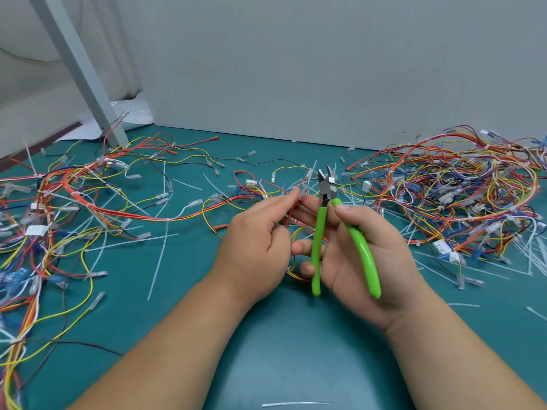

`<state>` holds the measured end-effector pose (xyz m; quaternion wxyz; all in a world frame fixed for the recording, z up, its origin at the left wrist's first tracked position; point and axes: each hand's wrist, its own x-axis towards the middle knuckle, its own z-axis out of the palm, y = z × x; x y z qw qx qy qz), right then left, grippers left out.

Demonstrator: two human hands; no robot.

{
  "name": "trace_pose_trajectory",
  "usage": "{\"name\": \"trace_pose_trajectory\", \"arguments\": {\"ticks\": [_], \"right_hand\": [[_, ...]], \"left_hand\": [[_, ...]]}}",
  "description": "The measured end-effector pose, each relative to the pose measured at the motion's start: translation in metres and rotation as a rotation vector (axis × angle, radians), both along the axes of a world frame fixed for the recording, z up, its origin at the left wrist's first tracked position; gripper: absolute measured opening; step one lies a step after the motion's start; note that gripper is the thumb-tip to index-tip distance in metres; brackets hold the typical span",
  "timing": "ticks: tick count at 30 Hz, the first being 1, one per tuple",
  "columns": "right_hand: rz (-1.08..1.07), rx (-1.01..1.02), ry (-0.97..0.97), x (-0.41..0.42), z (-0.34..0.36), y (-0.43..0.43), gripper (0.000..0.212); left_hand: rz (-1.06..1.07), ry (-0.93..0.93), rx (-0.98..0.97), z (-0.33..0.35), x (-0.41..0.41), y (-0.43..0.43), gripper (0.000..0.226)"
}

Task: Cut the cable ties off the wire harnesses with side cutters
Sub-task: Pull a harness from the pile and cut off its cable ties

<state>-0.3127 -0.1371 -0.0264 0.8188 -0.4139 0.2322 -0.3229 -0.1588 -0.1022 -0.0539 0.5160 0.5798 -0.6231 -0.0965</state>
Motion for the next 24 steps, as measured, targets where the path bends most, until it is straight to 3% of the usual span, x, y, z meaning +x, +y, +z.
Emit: {"name": "trace_pose_trajectory", "arguments": {"ticks": [2,4,9,12,19,24], "right_hand": [[0.004,0.007,-0.034,-0.001,0.0,-0.001,0.069],[-0.015,0.027,-0.089,-0.004,0.0,-0.004,0.066],[-0.093,0.046,-0.193,-0.011,0.0,-0.012,0.068],[-0.106,0.085,-0.274,-0.016,0.0,-0.016,0.063],[-0.087,0.123,-0.416,-0.025,-0.005,-0.023,0.063],[-0.093,0.146,-0.469,-0.027,-0.008,-0.026,0.063]], "left_hand": [[0.022,-0.09,-0.05,-0.002,-0.001,0.0,0.052],[0.077,-0.06,-0.098,-0.002,-0.002,0.001,0.041],[0.288,0.362,-0.125,0.003,0.01,-0.002,0.018],[0.39,0.458,-0.118,0.004,0.018,-0.006,0.02],[0.44,0.201,-0.126,0.002,0.013,-0.005,0.008],[0.325,0.316,-0.118,0.002,0.005,-0.004,0.003]]}}
